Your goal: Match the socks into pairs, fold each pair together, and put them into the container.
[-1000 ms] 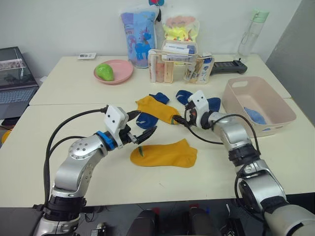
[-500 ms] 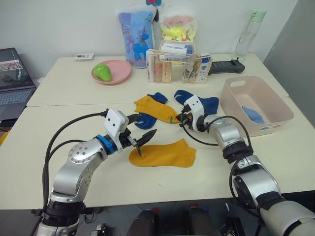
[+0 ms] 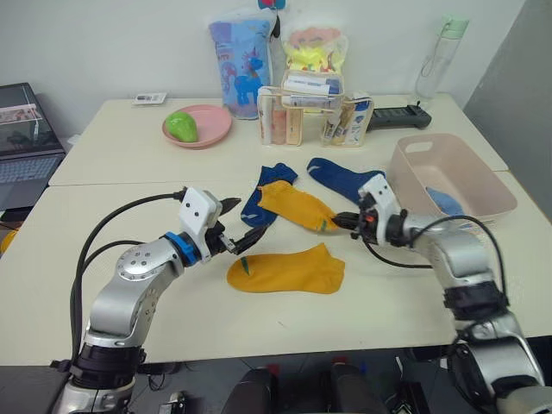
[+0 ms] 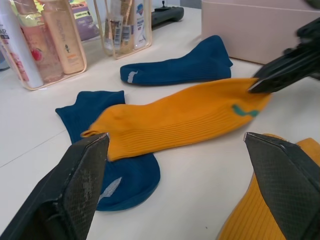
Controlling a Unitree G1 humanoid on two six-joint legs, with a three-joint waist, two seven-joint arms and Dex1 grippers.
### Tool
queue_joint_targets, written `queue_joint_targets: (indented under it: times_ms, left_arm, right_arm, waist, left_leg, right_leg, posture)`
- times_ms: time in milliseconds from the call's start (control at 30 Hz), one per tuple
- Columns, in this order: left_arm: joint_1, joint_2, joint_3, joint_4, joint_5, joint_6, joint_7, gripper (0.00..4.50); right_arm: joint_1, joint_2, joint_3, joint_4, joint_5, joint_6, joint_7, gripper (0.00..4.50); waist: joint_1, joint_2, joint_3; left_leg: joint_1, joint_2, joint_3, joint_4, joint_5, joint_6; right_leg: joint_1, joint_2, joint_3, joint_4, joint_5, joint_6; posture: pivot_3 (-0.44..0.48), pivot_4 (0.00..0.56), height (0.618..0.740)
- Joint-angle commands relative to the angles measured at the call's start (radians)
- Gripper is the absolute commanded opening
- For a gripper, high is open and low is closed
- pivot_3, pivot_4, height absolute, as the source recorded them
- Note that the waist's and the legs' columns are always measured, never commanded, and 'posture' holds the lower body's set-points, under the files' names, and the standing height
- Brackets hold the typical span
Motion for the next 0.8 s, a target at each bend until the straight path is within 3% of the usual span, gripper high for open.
queue_joint_targets:
  times_ms: [33,233,367,533,800]
  left_arm:
    - [-0.036,0.001,-0.005,0.006,0.007,-0.017,-0.015,4.5]
    - [-0.161,-0.019,-0.109,0.195,0.107,-0.073,-0.049,4.5]
    - [-0.288,-0.103,-0.169,0.407,0.182,-0.148,-0.03,4.5]
    - [-0.405,-0.194,-0.215,0.648,0.254,-0.229,-0.038,4.5]
    - [-0.492,-0.274,-0.231,0.834,0.296,-0.321,-0.08,4.5]
  right_arm:
    - [0.058,-0.063,-0.086,-0.17,0.09,0.11,0.005,0.03]
    - [0.21,-0.196,-0.175,-0.316,0.186,0.202,0.024,0.03]
    - [0.335,-0.26,-0.223,-0.374,0.226,0.208,0.035,0.03]
    - [0.333,-0.22,-0.213,-0.39,0.251,0.213,-0.034,0.03]
    - [0.335,-0.207,-0.201,-0.385,0.267,0.197,-0.066,0.03]
  waist:
    - [0.005,0.0,0.0]
    - [0.019,0.0,0.0]
    - [0.035,-0.001,0.0]
    - [0.034,-0.001,0.0]
    - [0.032,-0.002,0.0]
  left_leg:
    - [0.0,0.0,0.0,0.0,0.0,0.0]
    - [0.0,0.0,0.001,0.001,0.0,0.0]
    - [-0.001,0.0,0.0,0.001,0.0,0.0]
    - [-0.001,0.0,0.001,0.002,0.0,0.0]
    - [-0.001,0.0,0.0,0.002,0.0,0.0]
  right_leg:
    - [0.0,0.0,0.0,0.0,0.0,0.0]
    - [0.001,0.0,0.0,0.0,0.0,0.0]
    - [0.001,0.0,-0.001,-0.001,0.0,0.0]
    - [0.001,0.0,0.0,0.0,0.0,0.001]
    - [0.0,0.0,-0.001,0.0,0.0,0.0]
  posture:
    - [0.0,0.15,0.74]
    - [0.0,0.15,0.74]
    - [0.0,0.15,0.74]
    - [0.0,0.15,0.74]
    - [0.0,0.15,0.74]
